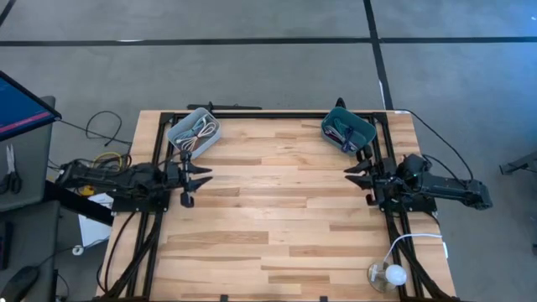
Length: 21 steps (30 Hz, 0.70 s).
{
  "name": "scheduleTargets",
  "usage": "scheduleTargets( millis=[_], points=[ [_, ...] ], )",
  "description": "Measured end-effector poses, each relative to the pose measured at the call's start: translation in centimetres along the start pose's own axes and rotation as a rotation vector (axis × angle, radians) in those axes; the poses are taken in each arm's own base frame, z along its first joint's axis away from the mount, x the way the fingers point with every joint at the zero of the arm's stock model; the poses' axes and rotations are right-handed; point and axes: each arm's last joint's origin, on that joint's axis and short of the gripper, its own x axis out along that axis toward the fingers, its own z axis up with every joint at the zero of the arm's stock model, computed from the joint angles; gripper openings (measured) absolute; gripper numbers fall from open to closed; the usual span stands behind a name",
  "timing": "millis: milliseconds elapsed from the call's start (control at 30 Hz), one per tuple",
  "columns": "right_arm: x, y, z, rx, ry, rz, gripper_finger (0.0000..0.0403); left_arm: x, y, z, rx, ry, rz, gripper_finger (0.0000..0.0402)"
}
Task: Pick & Place USB Port
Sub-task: Return to Home Position
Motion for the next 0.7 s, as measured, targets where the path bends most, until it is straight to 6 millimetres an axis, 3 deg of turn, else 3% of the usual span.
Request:
scheduleTargets(
  millis=[700],
  points=[
    [-0.1, -0.1, -1.7, 0.0, 0.167, -0.01, 0.0074, 0.1, 0.3, -0.1, 0.003, 0.009, 0.033, 0.011]
  ],
)
